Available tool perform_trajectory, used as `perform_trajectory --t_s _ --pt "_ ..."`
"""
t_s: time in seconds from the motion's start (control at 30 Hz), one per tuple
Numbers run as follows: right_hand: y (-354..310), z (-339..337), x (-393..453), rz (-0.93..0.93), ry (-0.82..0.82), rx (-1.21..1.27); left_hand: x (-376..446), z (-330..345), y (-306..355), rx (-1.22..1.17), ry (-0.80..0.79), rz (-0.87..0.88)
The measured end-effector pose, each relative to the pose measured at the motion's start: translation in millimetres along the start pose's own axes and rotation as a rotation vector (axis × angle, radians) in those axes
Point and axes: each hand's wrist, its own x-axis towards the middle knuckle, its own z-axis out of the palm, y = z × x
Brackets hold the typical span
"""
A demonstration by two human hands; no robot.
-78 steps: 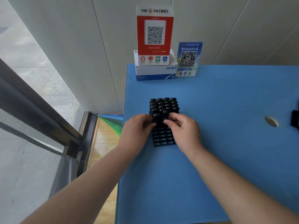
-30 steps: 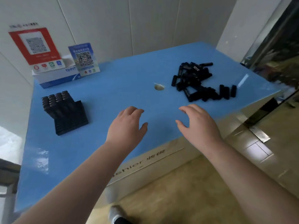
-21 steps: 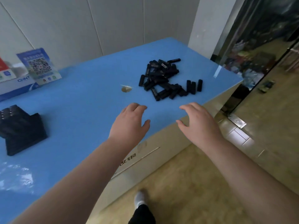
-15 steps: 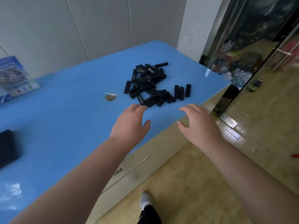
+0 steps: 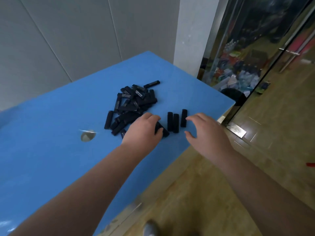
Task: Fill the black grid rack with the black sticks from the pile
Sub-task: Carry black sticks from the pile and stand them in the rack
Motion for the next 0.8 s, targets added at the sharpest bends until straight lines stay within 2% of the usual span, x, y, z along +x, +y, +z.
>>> perform_trajectory --t_s 0.23,0.43,0.8 --pt "36 5 36 -0.052 -0.049 0.052 47 20 15 0.025 -0.041 -0.09" --pt "59 12 63 -0.147 -0.102 0.091 86 43 25 0.254 -0.194 -0.197" --pt "80 19 90 -0.218 -0.175 0.156 108 51 45 0.209 -0.217 -0.434"
